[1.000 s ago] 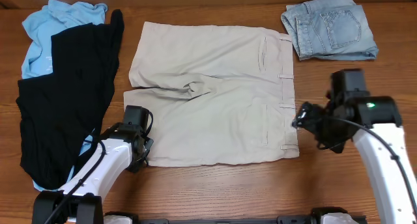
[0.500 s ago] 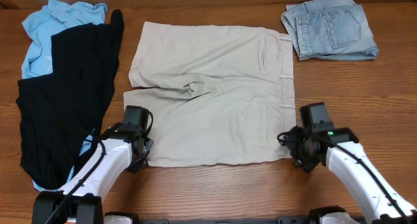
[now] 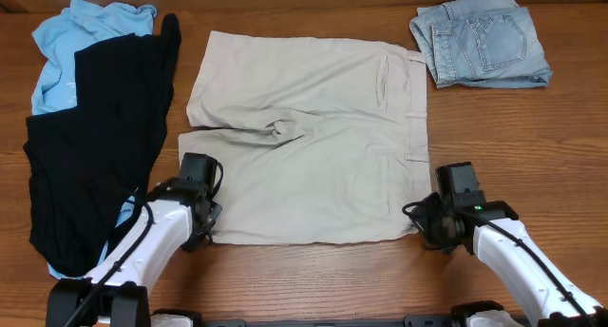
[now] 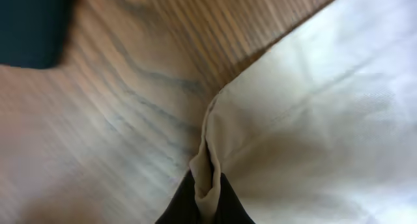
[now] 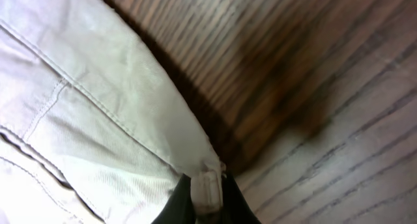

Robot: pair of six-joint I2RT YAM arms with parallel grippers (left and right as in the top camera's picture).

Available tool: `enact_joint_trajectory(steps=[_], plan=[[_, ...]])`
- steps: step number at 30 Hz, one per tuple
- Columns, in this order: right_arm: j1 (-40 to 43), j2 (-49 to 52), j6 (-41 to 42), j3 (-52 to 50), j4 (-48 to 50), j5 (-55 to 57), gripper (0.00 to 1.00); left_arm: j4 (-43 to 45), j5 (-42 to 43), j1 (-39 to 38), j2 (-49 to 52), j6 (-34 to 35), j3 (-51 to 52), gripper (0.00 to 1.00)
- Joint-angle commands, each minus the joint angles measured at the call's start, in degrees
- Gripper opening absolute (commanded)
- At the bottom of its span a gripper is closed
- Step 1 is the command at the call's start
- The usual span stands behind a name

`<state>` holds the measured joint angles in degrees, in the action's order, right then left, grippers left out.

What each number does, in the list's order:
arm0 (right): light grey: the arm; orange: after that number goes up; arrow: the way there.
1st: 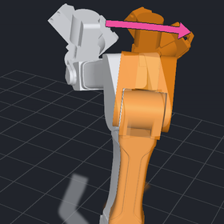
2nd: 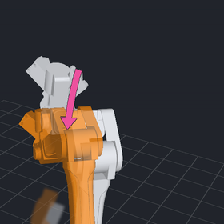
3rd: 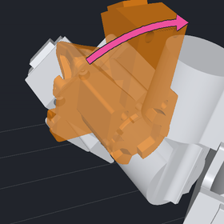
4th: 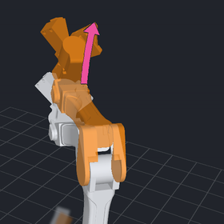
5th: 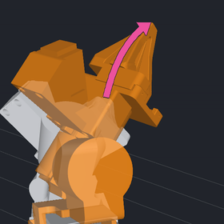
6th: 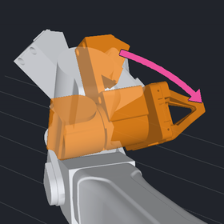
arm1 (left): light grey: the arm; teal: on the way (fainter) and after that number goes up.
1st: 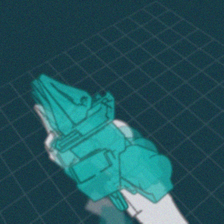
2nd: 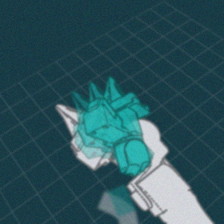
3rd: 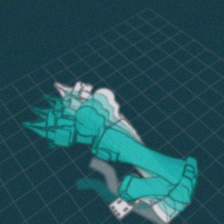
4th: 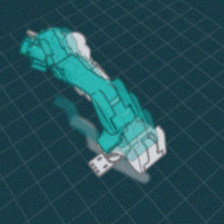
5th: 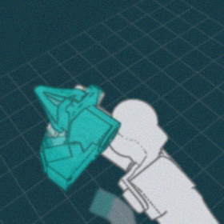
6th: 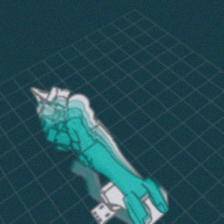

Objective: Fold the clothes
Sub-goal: 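Lift the bottom edge with both grippers and fold it up over the top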

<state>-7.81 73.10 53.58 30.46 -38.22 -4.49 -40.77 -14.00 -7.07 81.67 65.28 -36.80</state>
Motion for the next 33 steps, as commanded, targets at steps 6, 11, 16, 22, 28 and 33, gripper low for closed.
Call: enact_joint_trajectory(steps=[6,11,16,22,28,33], plan=[[1.5,-8.1,-12.1,20.2,-16.0,3.2,0.04,-20.1,-10.8,0.4,0.2,-10.5,-26.4,0.04],[1.5,-11.3,-13.6,30.0,-25.9,6.0,0.04,-27.9,-13.0,0.4,0.2,-16.0,-39.5,0.04],[1.5,-14.2,-13.6,35.2,-36.8,6.8,0.04,-36.2,-13.6,0.4,-0.1,-17.6,-49.4,0.04],[1.5,-18.2,-13.6,36.7,-45.3,3.8,0.04,-41.3,-14.2,0.4,-1.4,-17.6,-51.5,0.04],[1.5,-18.9,-13.2,36.7,-46.0,6.4,0.04,-40.4,-14.3,0.4,-1.2,-17.5,-51.4,0.04],[1.5,-12.9,-13.7,36.7,-36.8,12.6,0.04,-30.0,-13.5,0.3,1.9,-17.5,-48.7,0.04]])
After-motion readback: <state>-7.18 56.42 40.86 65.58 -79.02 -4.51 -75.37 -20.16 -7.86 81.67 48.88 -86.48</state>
